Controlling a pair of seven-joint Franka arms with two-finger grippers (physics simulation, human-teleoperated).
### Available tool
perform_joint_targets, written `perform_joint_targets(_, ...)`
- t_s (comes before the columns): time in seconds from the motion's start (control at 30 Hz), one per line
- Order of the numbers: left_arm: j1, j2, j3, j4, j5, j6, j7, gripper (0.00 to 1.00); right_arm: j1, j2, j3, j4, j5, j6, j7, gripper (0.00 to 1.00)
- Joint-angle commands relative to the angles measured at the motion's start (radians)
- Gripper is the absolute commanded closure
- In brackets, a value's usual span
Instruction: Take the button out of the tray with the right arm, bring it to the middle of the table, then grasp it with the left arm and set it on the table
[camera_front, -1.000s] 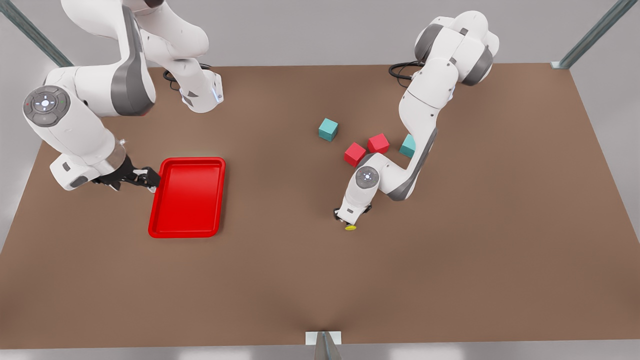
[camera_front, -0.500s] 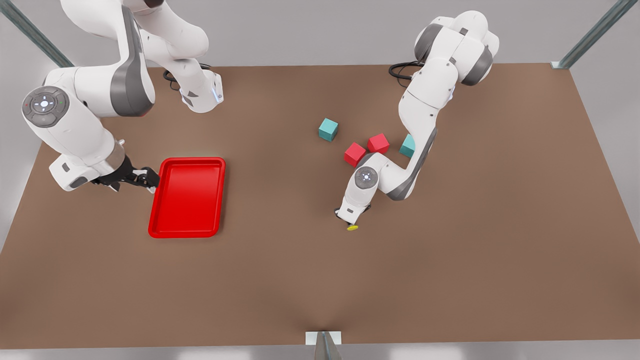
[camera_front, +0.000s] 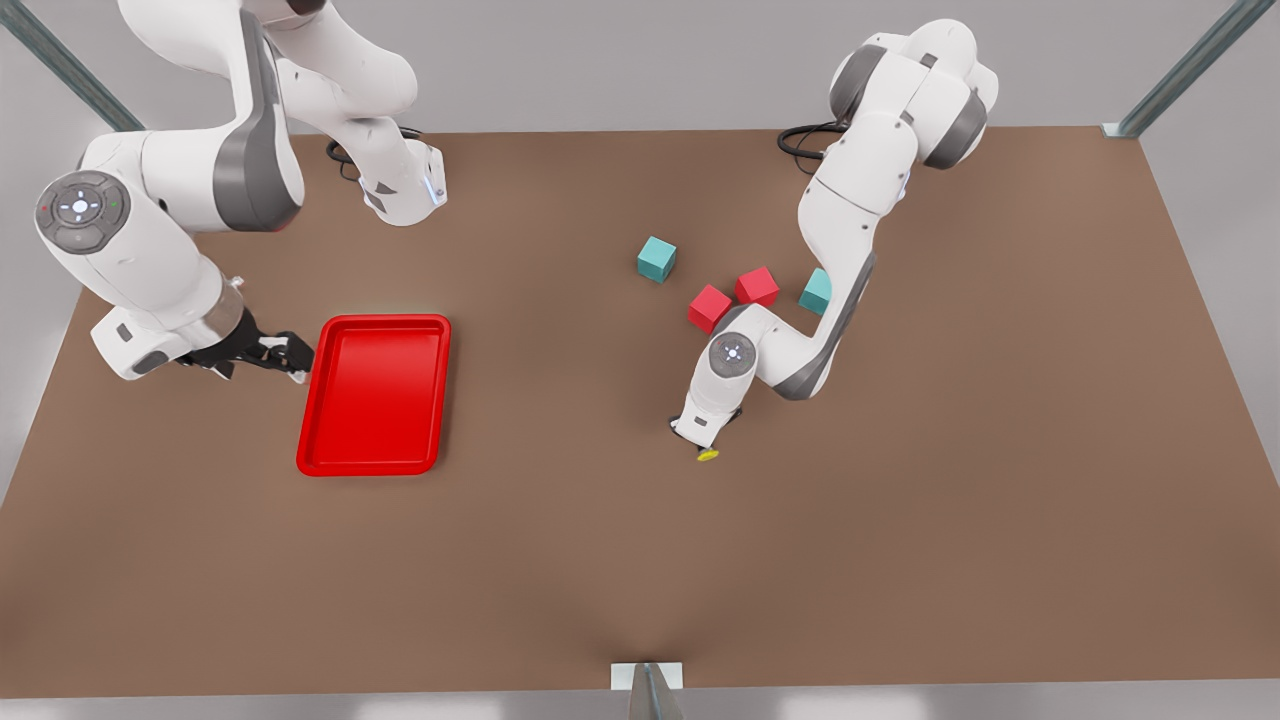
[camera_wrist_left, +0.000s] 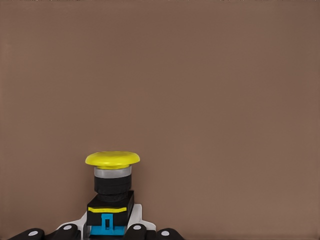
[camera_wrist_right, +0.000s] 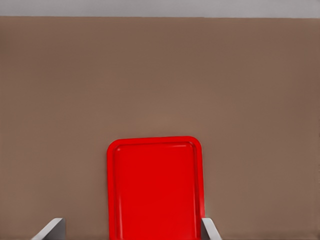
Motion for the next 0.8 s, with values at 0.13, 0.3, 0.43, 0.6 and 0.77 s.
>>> perform_joint_targets(0.13,0.001,-0.040,0.014,0.044,0.134,-0.019,-0.291,0.54,0.006,-0.001,0.001,0.000,-0.002,-0.005,-0.005,0.00)
perform_joint_targets(0.3,-0.001,-0.017,0.048,0.078,0.635,-0.170,-1.241,0.54,0.003,-0.001,-0.001,0.000,-0.003,-0.005,-0.007,0.00)
perform_joint_targets(0.43,-0.073,-0.010,0.054,0.090,0.824,-0.601,-1.594,0.54,0.001,-0.001,-0.001,0.000,-0.003,-0.005,-0.007,0.00)
perform_joint_targets(0.6,-0.137,0.047,0.063,0.131,0.956,-0.996,-1.838,0.54,0.000,0.004,-0.001,0.030,-0.002,0.000,-0.004,0.00)
perform_joint_targets(0.77,-0.192,0.147,0.063,0.130,1.062,-1.083,-2.016,0.54,0.003,0.016,-0.001,0.033,-0.002,0.006,-0.002,0.00)
